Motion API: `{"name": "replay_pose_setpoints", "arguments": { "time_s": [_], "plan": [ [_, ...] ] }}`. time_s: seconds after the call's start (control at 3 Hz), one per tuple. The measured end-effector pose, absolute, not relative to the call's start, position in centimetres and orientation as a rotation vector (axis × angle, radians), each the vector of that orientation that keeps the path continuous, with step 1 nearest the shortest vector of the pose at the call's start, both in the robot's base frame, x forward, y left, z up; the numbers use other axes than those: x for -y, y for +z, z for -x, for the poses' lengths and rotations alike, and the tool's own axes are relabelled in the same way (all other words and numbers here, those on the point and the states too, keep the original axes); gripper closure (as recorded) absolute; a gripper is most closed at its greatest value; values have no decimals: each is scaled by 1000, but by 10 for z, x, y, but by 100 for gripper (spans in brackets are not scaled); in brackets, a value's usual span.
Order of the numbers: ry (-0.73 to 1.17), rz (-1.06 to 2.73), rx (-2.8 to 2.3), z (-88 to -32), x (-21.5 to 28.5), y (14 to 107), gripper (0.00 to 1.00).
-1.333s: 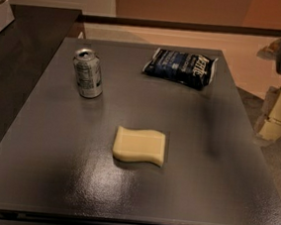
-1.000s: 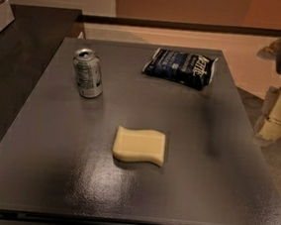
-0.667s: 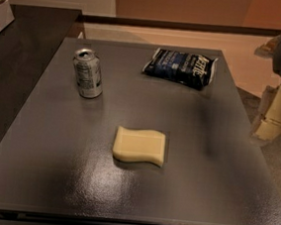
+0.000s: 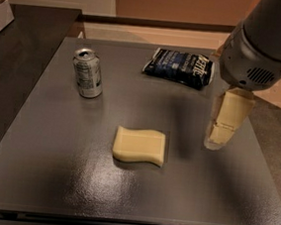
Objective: Pick sponge
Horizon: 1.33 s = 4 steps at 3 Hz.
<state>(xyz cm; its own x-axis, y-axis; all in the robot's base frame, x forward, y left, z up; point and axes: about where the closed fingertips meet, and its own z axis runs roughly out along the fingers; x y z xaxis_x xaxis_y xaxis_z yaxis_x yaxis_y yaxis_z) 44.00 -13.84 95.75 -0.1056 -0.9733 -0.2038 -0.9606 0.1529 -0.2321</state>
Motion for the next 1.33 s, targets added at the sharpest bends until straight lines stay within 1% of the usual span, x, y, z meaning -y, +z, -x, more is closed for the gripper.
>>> {"name": "replay_pose_setpoints", "arguments": {
  "time_s": [0.33,0.67,1.33],
  "plan": [
    [-2,1941,-2096,-437,104,935,0],
    [50,1993,-2079,-432,80,915,0],
    [110,2082,-2034,-410,46,885,0]
  ]
}}
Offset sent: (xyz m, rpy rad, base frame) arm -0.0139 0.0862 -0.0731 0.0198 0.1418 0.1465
